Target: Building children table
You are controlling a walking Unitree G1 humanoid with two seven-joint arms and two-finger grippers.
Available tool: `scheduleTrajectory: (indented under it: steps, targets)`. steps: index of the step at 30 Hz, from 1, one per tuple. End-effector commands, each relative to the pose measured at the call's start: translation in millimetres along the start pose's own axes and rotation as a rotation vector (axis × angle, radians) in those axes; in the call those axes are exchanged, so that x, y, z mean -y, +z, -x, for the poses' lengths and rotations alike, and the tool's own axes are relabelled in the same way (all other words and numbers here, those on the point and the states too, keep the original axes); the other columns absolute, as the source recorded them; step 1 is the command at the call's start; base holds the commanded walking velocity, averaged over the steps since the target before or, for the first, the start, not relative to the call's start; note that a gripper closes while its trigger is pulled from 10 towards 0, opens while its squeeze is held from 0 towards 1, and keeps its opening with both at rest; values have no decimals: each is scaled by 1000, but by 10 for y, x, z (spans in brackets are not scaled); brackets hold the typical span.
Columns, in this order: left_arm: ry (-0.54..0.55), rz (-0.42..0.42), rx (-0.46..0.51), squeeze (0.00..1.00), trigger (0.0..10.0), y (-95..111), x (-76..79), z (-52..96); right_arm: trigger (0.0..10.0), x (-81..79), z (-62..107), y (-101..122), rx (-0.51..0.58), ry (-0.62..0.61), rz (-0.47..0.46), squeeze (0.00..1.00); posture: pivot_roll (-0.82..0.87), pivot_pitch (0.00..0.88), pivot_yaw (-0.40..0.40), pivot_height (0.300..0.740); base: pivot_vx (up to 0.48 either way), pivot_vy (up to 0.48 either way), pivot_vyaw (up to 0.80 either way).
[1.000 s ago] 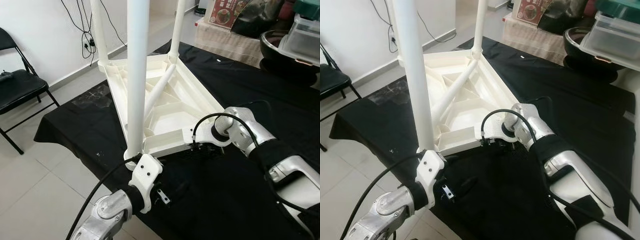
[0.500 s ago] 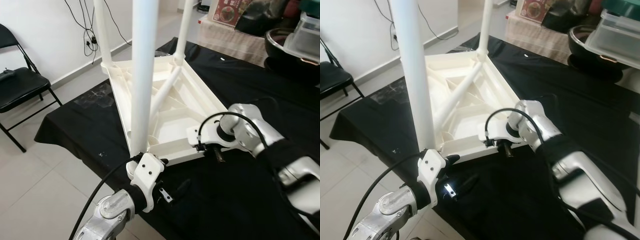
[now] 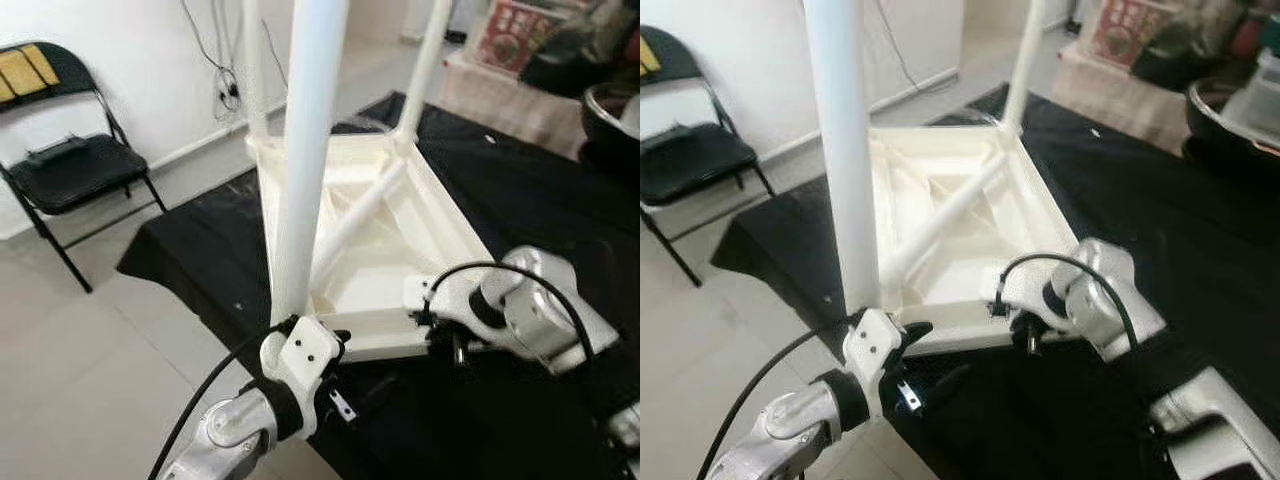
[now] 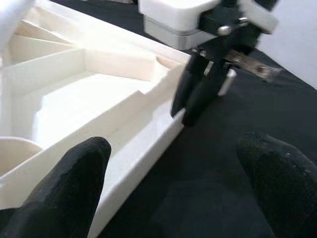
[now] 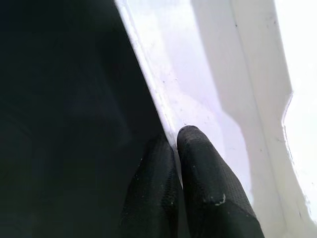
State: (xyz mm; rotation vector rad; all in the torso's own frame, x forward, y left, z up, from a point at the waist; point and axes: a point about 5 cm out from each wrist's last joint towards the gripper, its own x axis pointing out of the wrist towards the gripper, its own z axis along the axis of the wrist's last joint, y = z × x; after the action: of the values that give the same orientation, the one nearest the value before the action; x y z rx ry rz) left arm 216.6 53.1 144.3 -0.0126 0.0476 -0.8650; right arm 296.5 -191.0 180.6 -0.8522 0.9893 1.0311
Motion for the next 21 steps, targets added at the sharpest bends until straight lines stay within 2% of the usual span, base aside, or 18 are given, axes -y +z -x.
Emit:
scheduleTrajectory:
  steps: [1,2,3,4,8,11,12,13,14,18,19,21]
  targets:
    - [13,6,-1,0,10000,0,-43,7,0,-171,-96,-132,30,97,-146,0,-94,127,-110,740,0,0,0]
    - [11,6,-2,0,10000,-2,-49,6,0,-238,-118,-92,54,113,-150,0,-93,126,-109,740,0,0,0]
    - [11,6,-2,0,10000,-2,-49,6,0,-238,-118,-92,54,113,-150,0,-93,126,-109,740,0,0,0]
    - [9,5,-3,0,10000,-2,-58,5,0,-310,-189,25,107,118,-167,0,-93,125,-107,740,0,0,0]
    - [9,2,-4,0,10000,-5,-67,2,0,-327,-294,182,162,94,-215,0,-91,124,-109,740,0,0,0]
    - [17,-2,-2,0,10000,-4,-70,0,118,-200,-428,390,237,-53,-331,0,-82,124,-113,740,0,0,0]
    - [17,-2,-2,0,10000,-4,-70,0,118,-200,-428,390,237,-53,-331,0,-82,124,-113,740,0,0,0]
    - [20,-3,-2,0,10000,-2,-70,1,275,-150,-462,447,256,-106,-372,0,-81,125,-114,740,0,0,0]
    - [22,-4,-1,0,10000,-1,-69,1,0,-120,-481,502,273,-138,-401,0,-80,126,-115,740,0,0,0]
    - [25,-3,0,0,10000,0,-69,2,275,-92,-502,592,298,-168,-450,0,-78,126,-115,740,0,0,0]
    - [26,-3,1,0,10000,2,-68,4,0,-76,-507,664,314,-203,-511,0,-78,127,-116,740,0,0,0]
    - [26,-4,1,0,10000,3,-67,5,0,-69,-509,682,317,-216,-533,0,-78,127,-116,740,0,0,0]
